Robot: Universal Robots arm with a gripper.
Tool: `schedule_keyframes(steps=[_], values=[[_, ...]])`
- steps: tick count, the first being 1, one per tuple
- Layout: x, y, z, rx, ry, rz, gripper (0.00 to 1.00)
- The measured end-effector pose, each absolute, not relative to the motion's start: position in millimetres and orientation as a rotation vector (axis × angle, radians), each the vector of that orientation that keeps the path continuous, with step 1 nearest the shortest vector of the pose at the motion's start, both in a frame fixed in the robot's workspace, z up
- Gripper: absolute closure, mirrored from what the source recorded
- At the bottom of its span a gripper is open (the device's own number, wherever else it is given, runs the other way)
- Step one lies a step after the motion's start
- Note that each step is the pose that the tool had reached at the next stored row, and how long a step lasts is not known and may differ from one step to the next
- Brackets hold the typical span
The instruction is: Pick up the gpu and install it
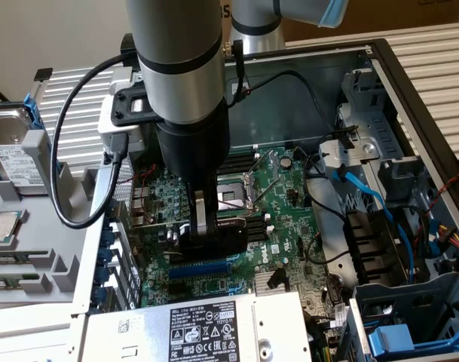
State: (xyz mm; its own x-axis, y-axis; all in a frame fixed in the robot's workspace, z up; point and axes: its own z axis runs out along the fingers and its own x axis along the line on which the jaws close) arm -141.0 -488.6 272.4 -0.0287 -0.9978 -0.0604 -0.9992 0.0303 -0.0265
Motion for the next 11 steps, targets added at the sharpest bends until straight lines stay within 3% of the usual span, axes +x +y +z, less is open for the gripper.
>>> schedule_keyframes(steps=[11], values=[[-141.0,-488.9,272.3,-2.139,2.226,0.022,0.73]])
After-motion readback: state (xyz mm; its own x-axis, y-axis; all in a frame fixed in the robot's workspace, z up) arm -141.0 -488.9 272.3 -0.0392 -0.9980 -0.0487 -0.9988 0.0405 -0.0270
